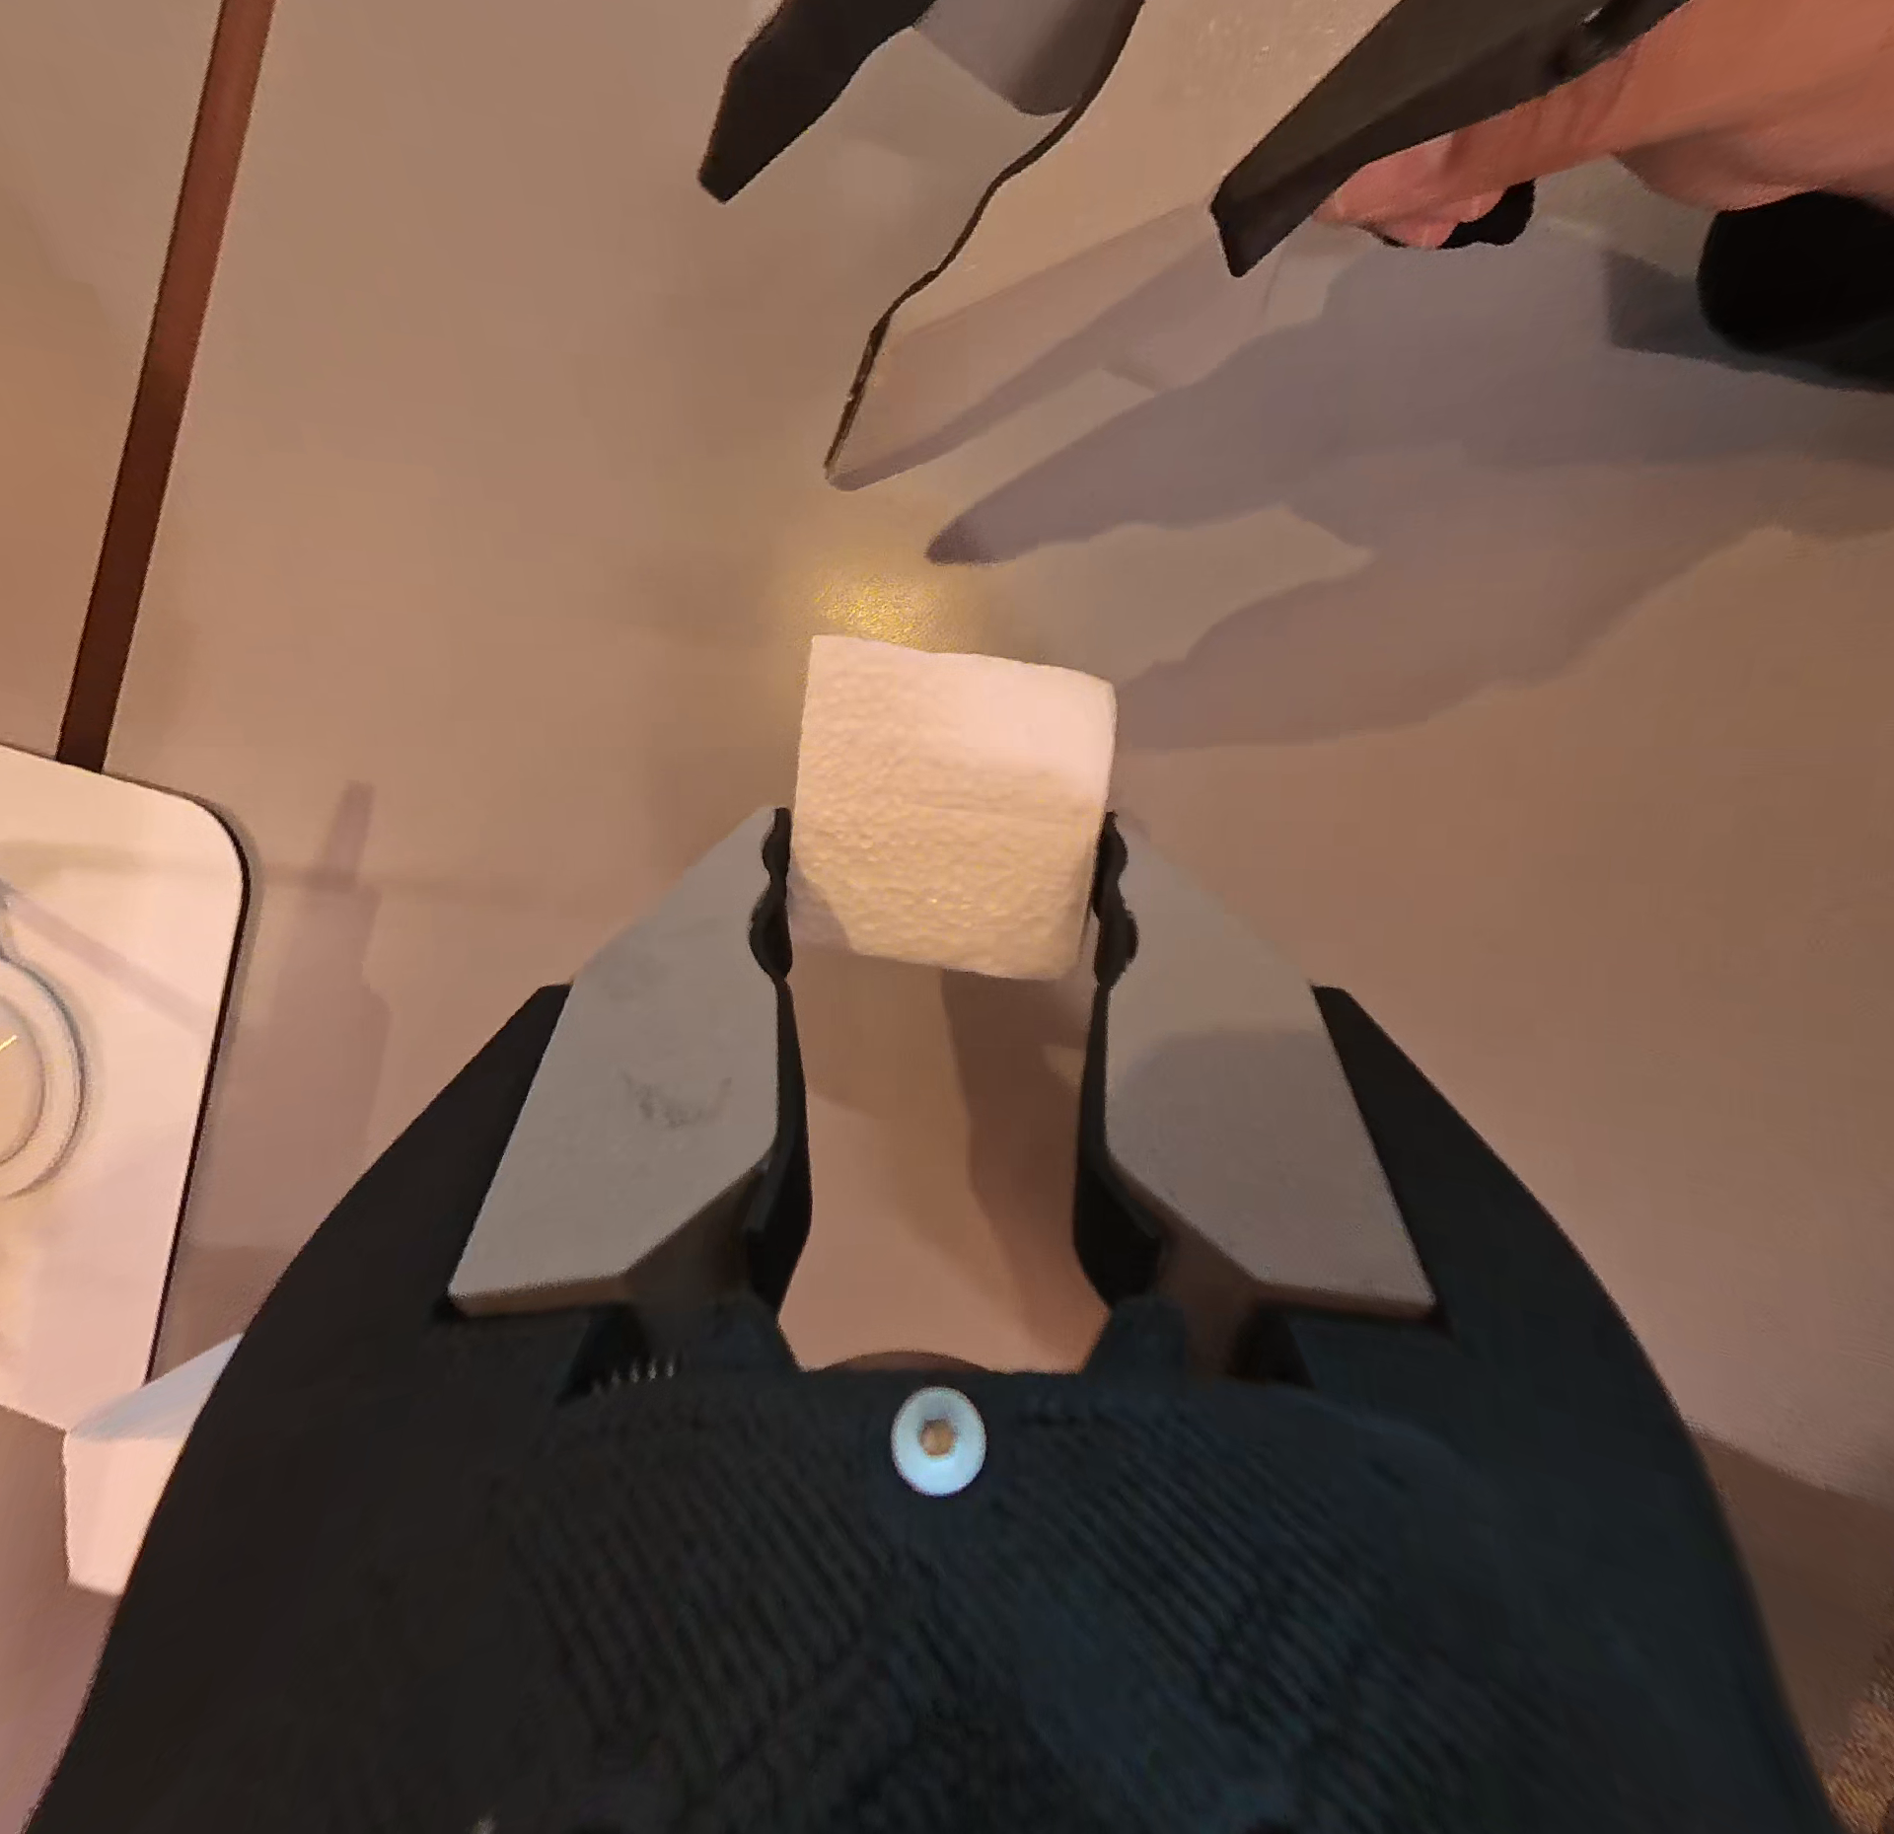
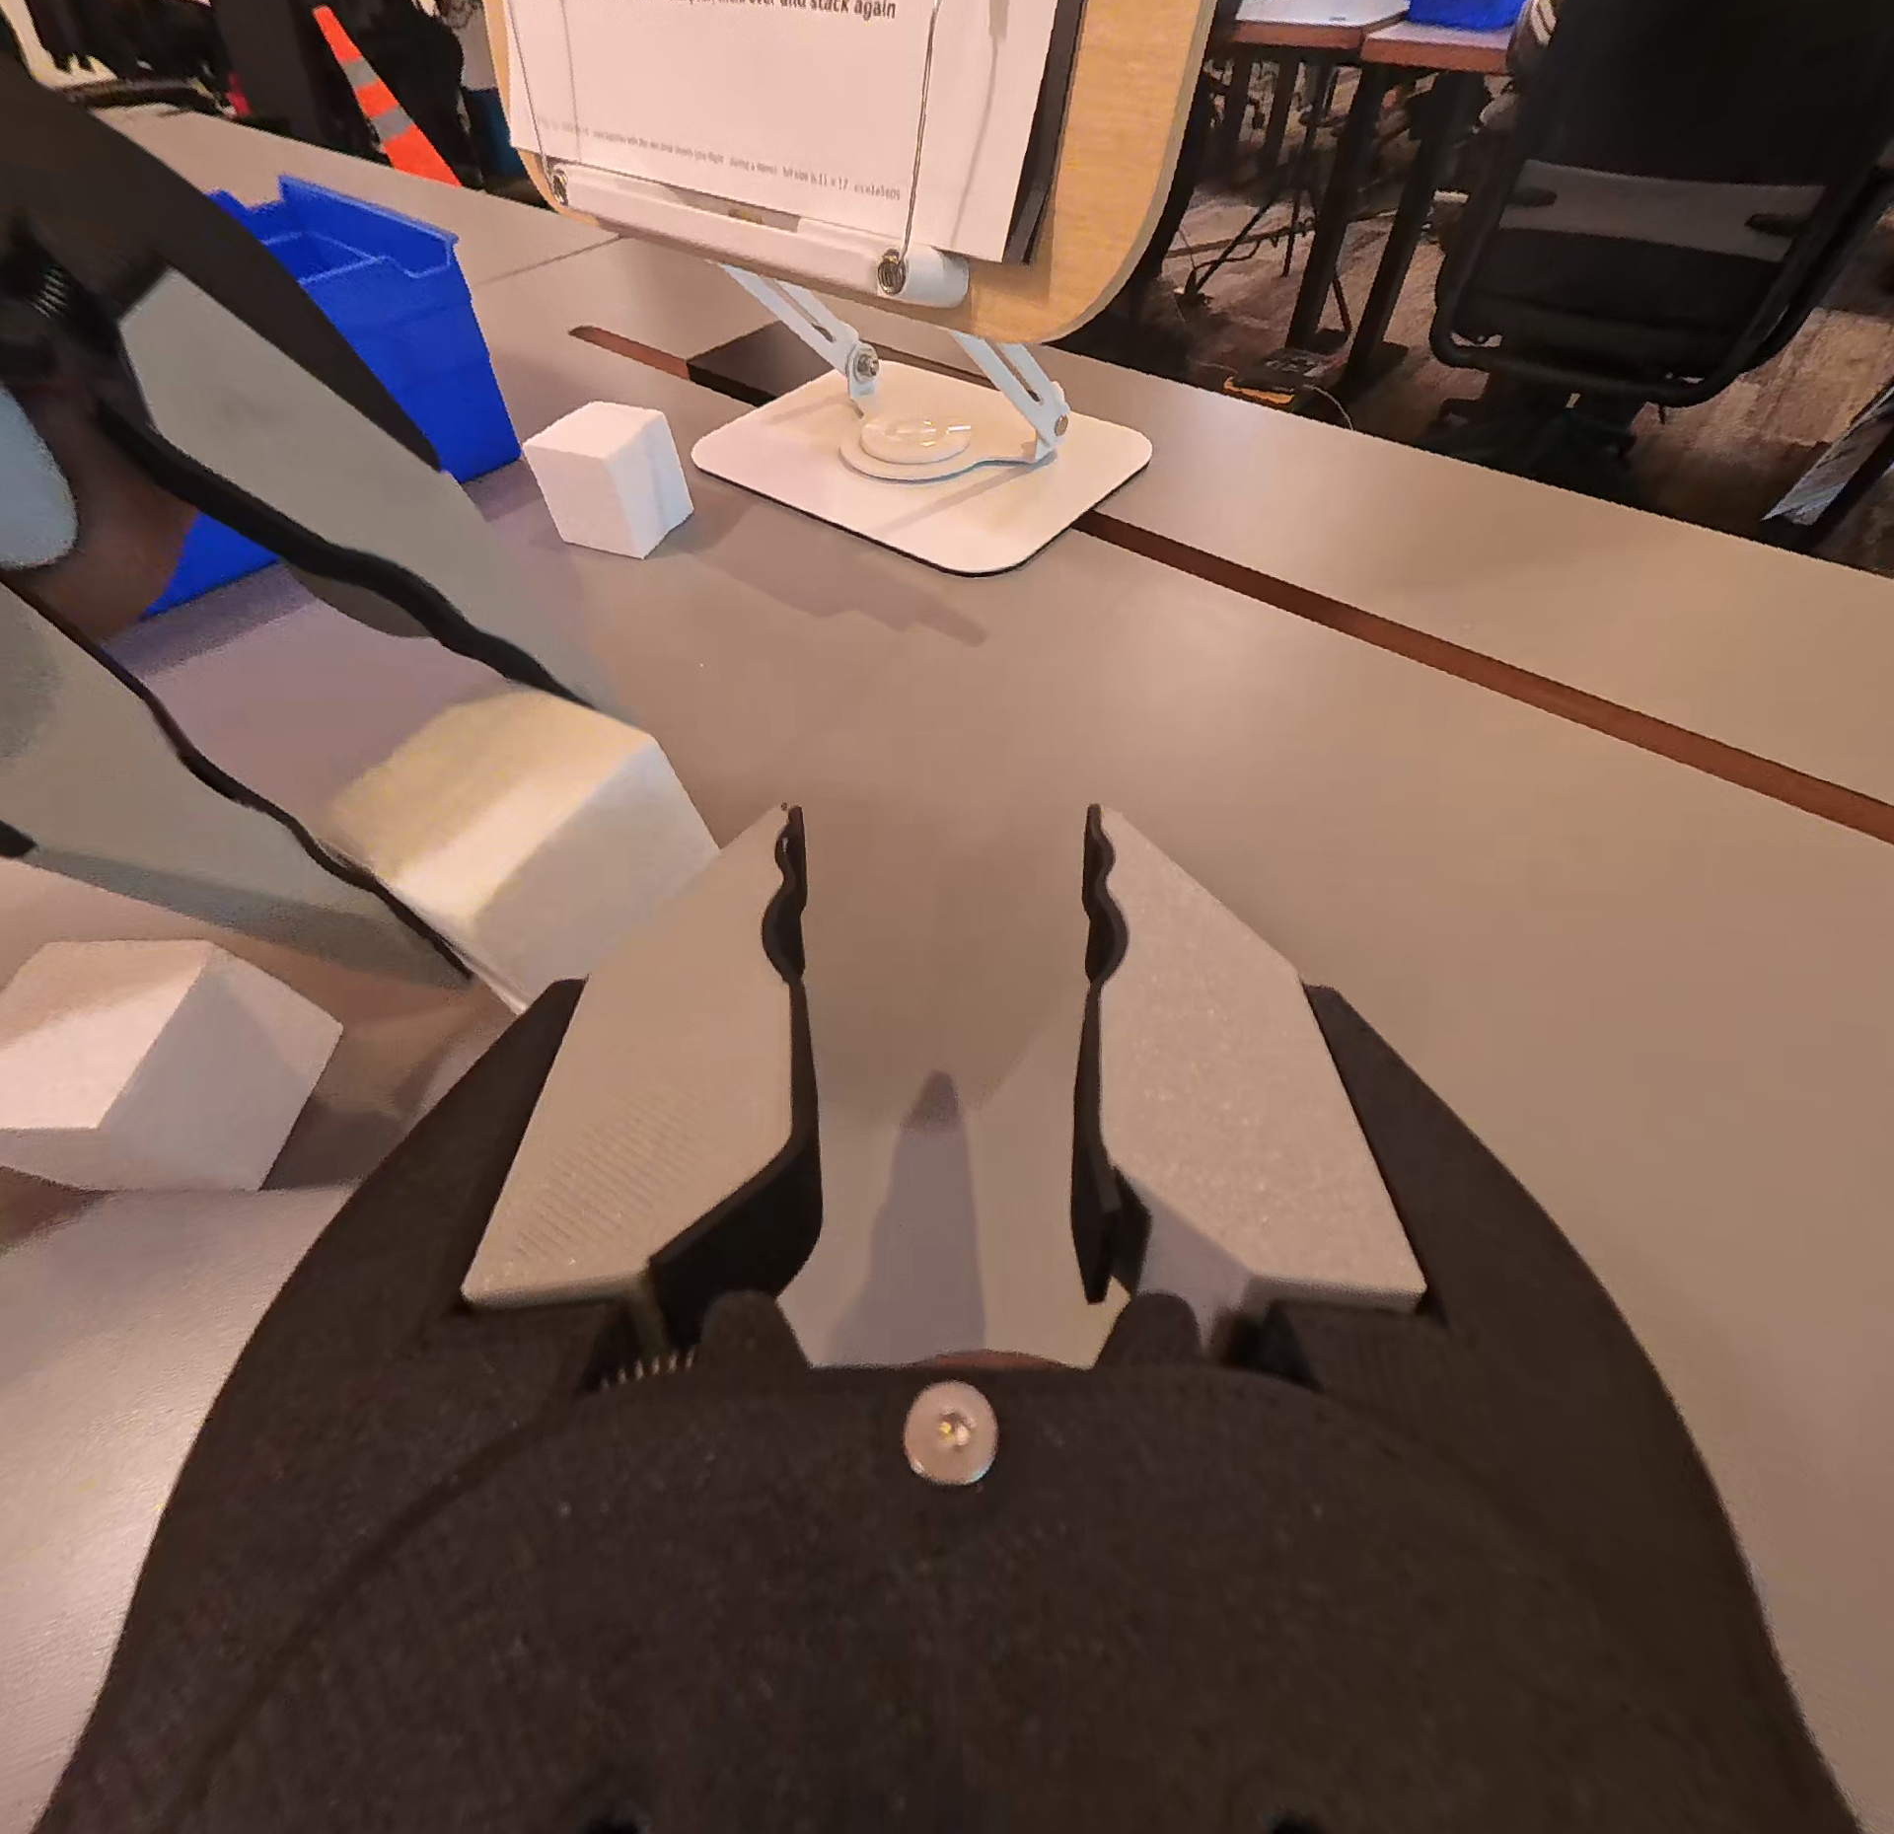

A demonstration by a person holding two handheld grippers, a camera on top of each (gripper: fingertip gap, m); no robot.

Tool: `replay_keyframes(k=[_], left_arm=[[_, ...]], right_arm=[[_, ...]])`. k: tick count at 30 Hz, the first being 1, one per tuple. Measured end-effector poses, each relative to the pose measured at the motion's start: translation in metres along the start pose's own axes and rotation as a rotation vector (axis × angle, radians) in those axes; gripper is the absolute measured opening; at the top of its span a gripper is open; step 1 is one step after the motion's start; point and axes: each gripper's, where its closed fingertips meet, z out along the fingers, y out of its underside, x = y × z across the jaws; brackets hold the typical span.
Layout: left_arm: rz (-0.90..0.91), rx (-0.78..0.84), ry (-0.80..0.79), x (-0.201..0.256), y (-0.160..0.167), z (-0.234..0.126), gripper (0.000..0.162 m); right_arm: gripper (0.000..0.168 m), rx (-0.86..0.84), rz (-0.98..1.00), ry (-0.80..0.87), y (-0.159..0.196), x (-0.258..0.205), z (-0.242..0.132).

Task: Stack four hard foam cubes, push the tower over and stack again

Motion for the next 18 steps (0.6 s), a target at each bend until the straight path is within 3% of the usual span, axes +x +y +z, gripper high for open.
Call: replay_keyframes(k=[18], left_arm=[[0.065,-0.044,0.053,0.0053,0.0023,0.0021,0.057]], right_arm=[[0.052,0.007,-0.002,-0.005,-0.0022,-0.0014,-0.0010]])
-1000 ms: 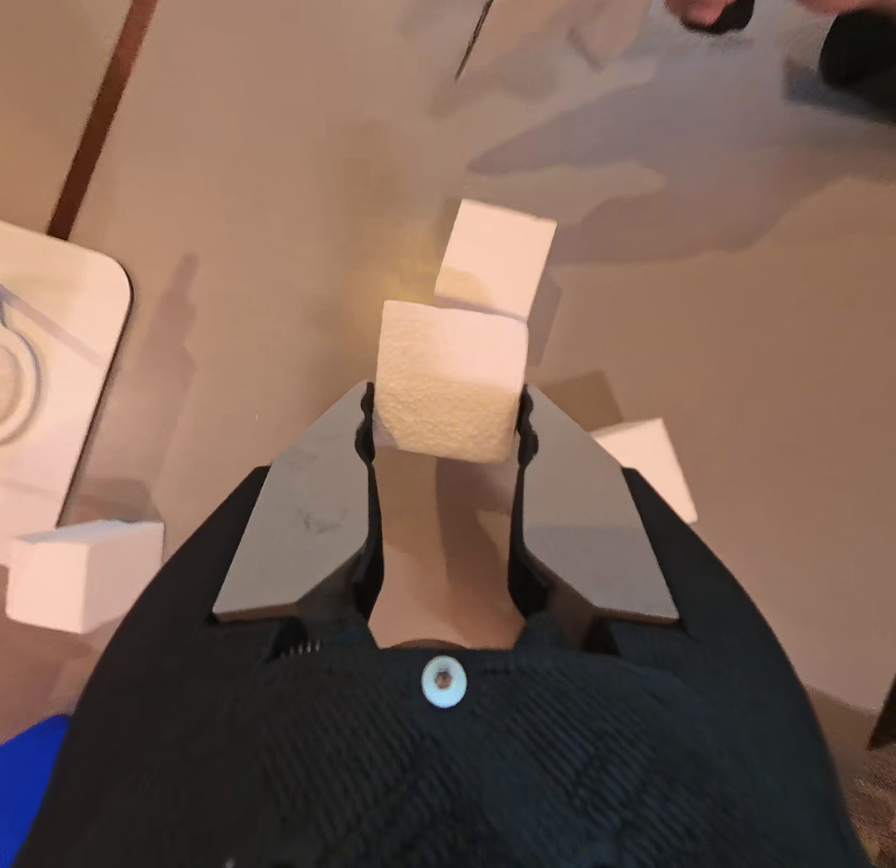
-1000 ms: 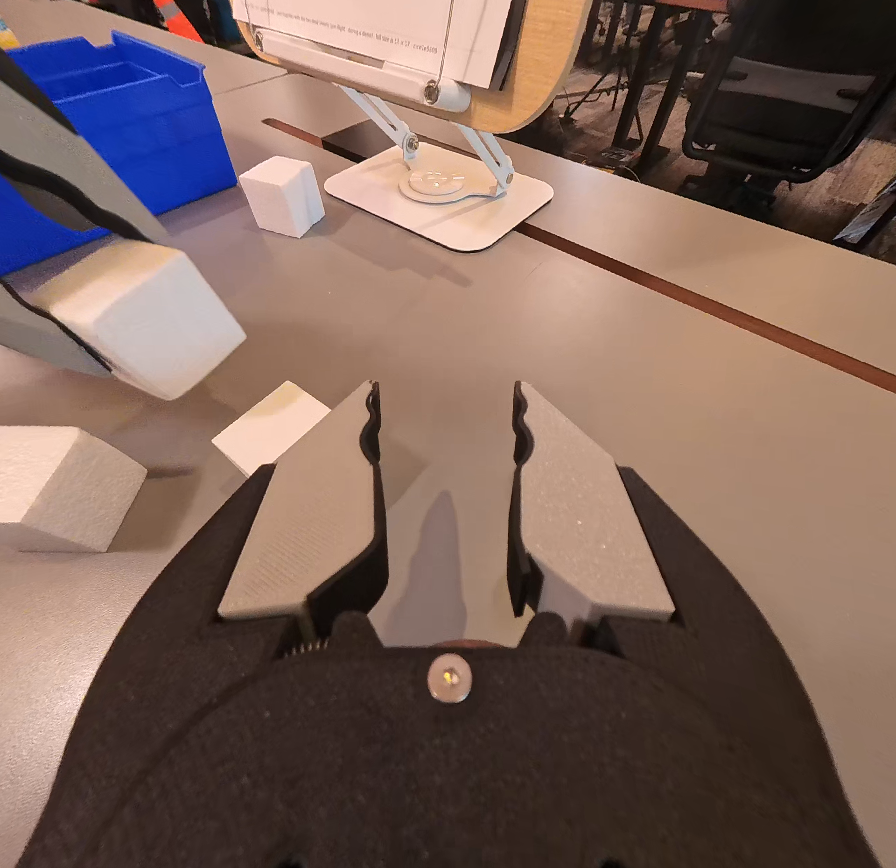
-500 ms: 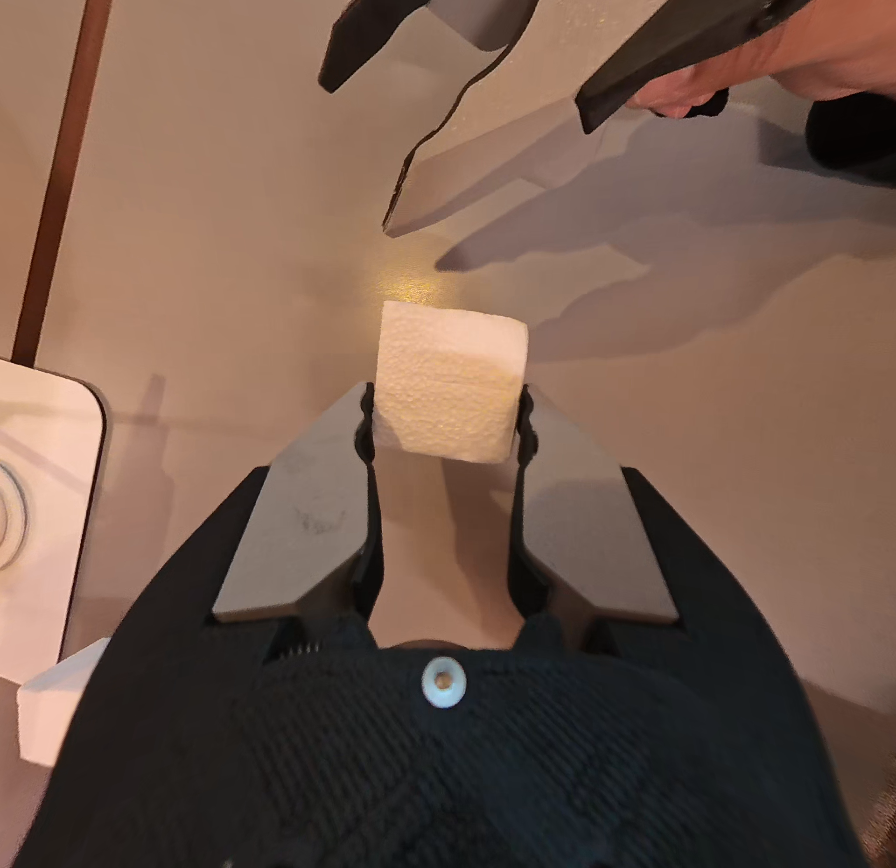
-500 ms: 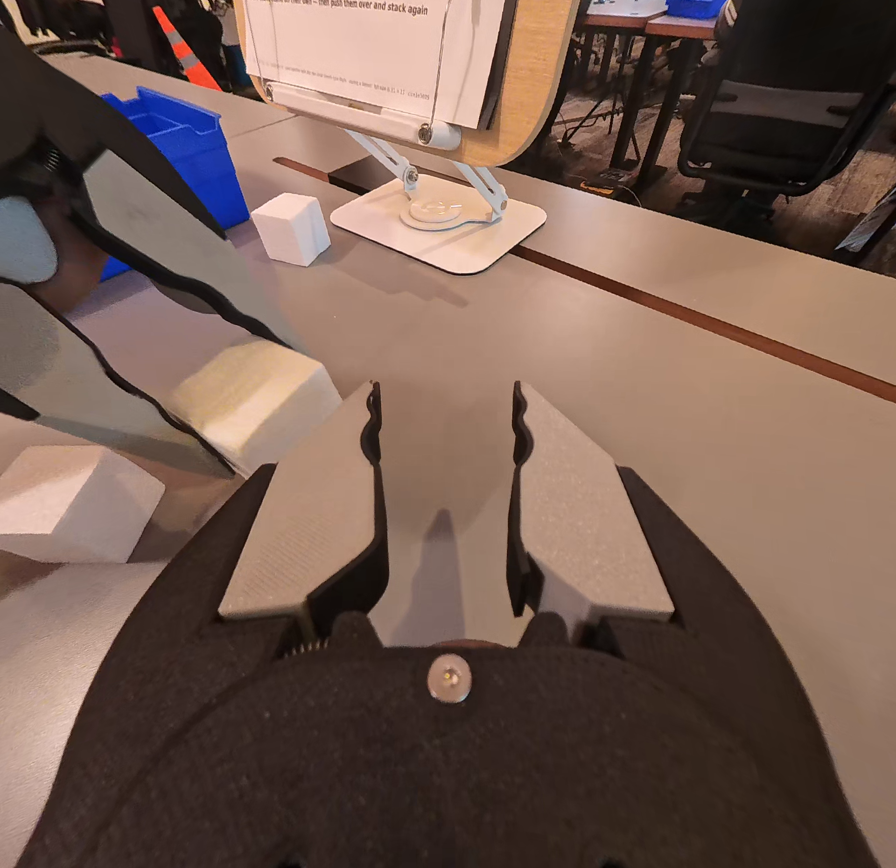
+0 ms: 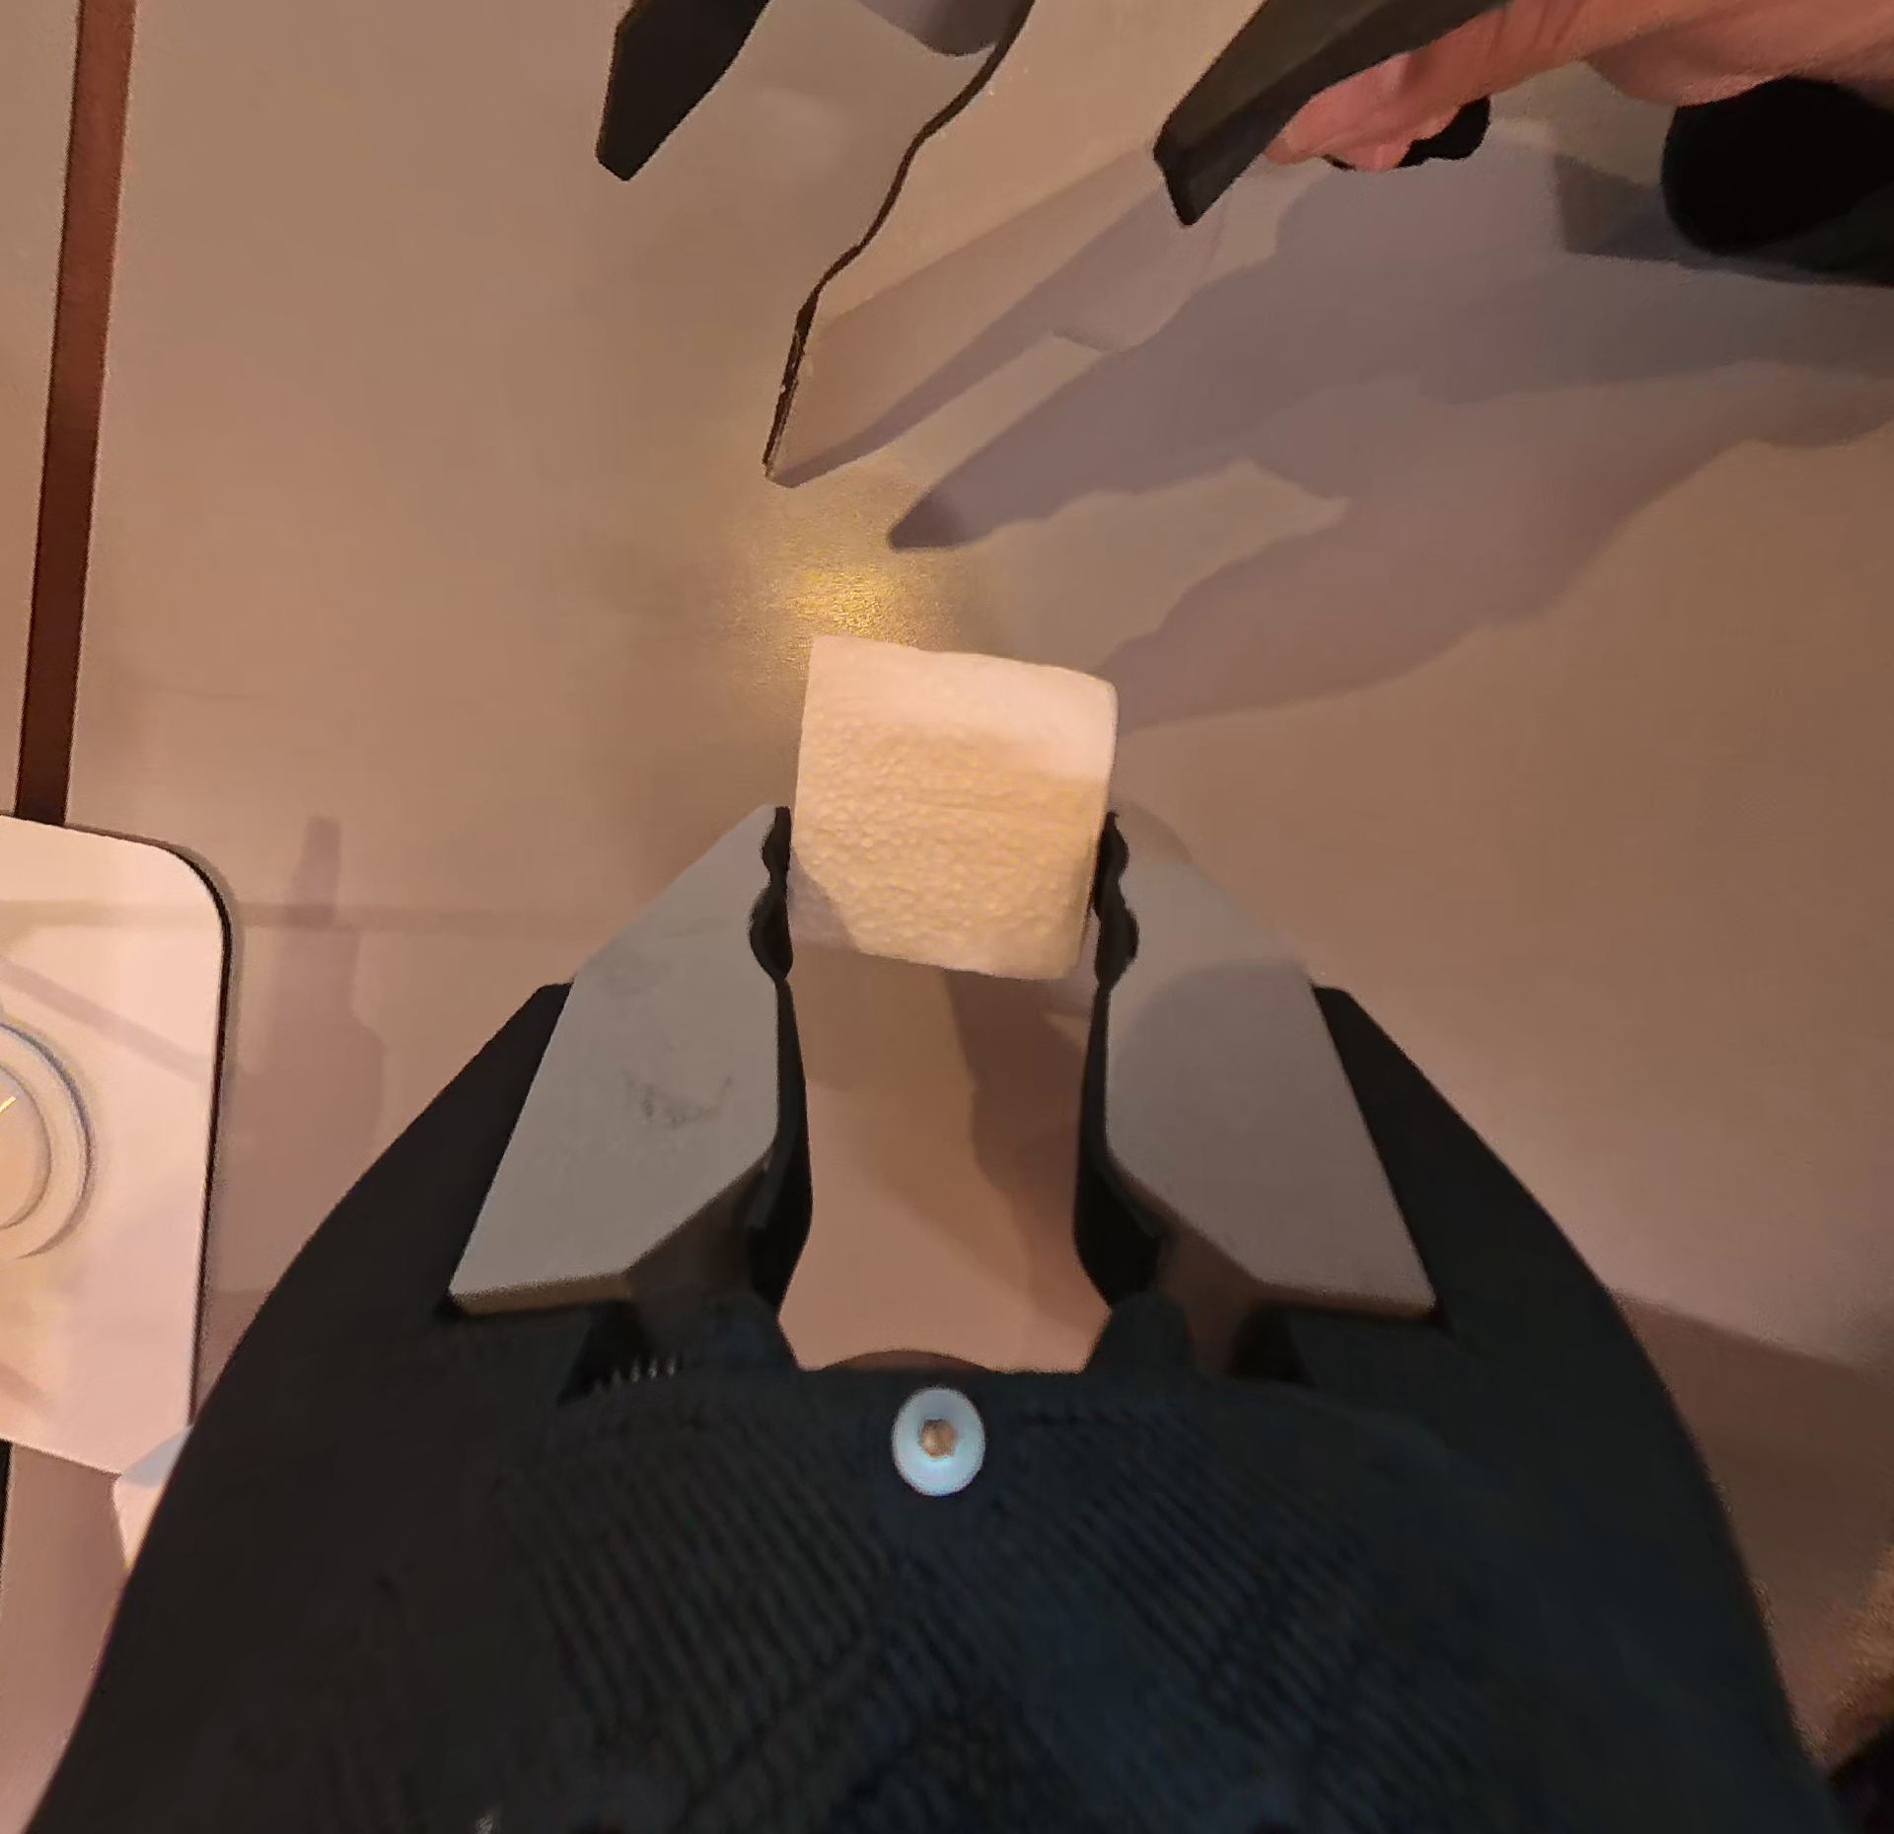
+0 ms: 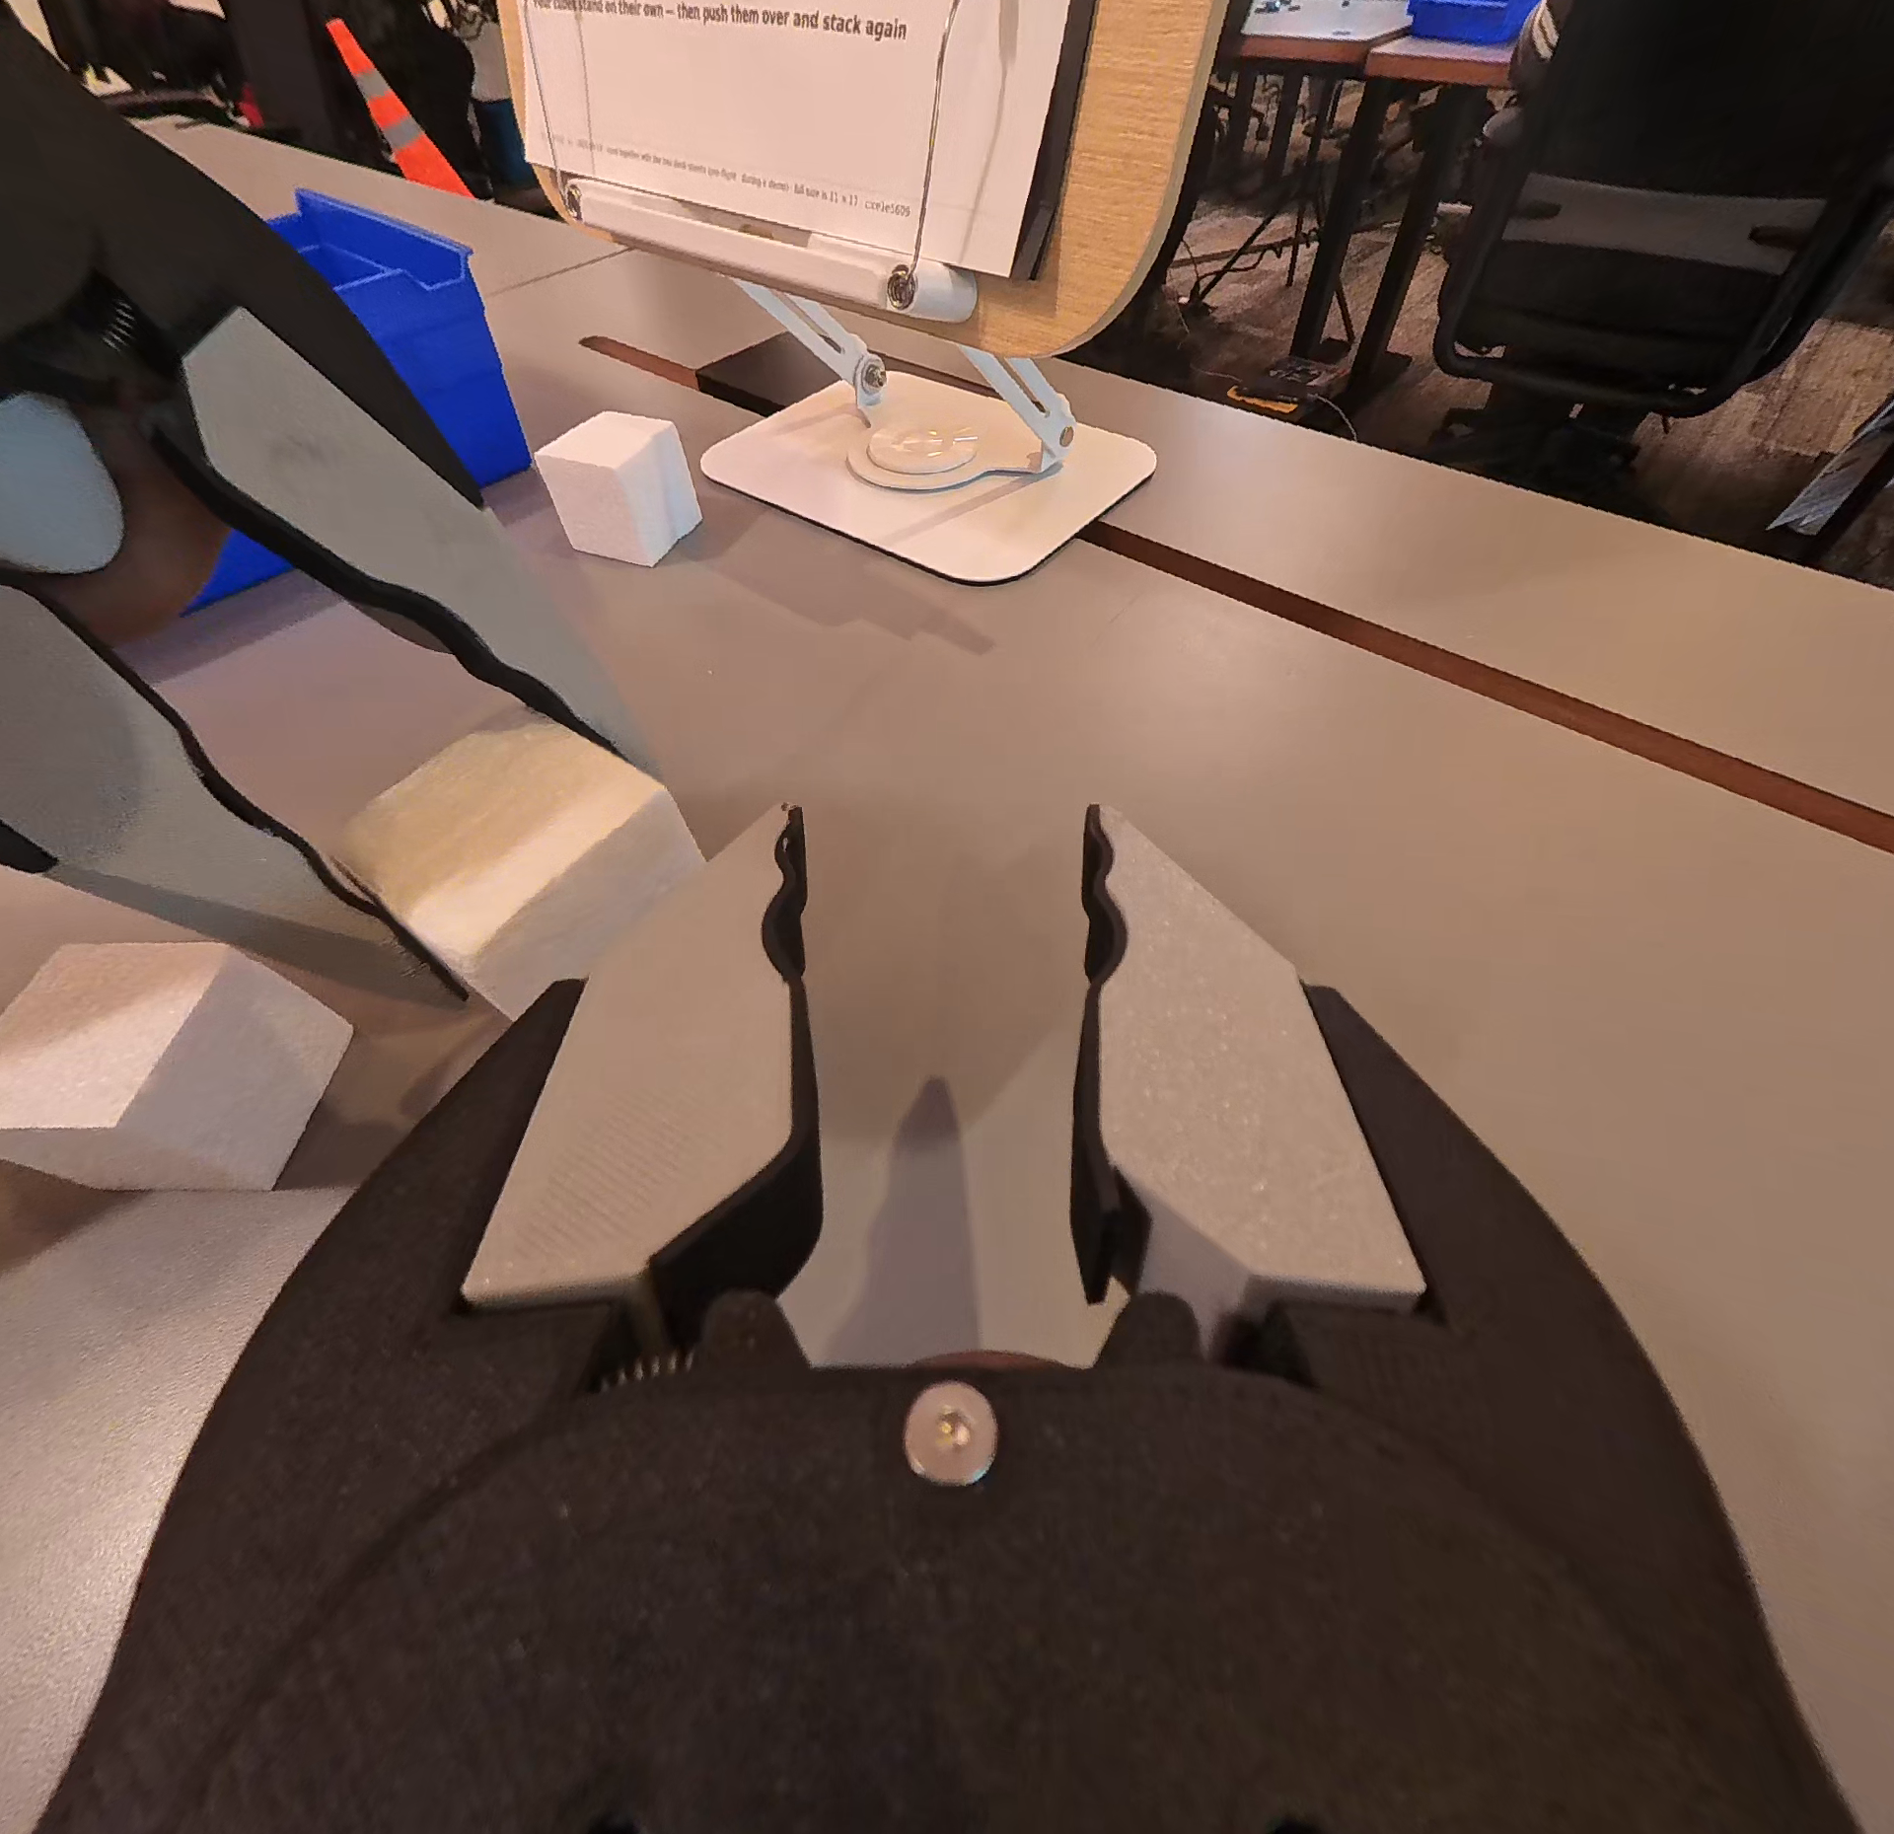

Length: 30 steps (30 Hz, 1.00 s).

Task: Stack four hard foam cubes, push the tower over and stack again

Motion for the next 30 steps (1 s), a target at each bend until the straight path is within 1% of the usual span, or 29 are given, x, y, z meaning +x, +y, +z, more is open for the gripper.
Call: replay_keyframes(k=[13,16,19,22,24,27,30], left_arm=[[0.002,-0.004,0.010,-0.002,0.004,0.006,0.057],[0.008,-0.032,-0.009,-0.004,0.009,0.009,0.058],[0.000,-0.041,-0.012,-0.003,0.012,0.013,0.067],[-0.030,0.002,-0.002,-0.003,0.007,0.012,0.070],[-0.056,0.024,-0.002,-0.004,0.006,0.009,0.079],[-0.078,0.045,-0.018,-0.005,0.009,-0.002,0.089],[-0.115,0.080,-0.050,-0.001,0.018,-0.022,0.096]], right_arm=[[0.052,-0.006,-0.002,-0.001,0.001,0.000,0.001],[0.052,-0.006,-0.002,-0.001,0.001,0.000,0.001],[0.052,-0.006,-0.001,-0.001,0.001,0.000,0.001],[0.052,-0.005,-0.002,-0.001,0.001,0.000,0.001],[0.052,-0.006,0.000,-0.003,0.001,0.000,0.001],[0.052,-0.003,0.001,-0.002,0.001,0.000,0.000],[0.052,0.003,0.005,-0.002,-0.001,0.001,-0.001]])
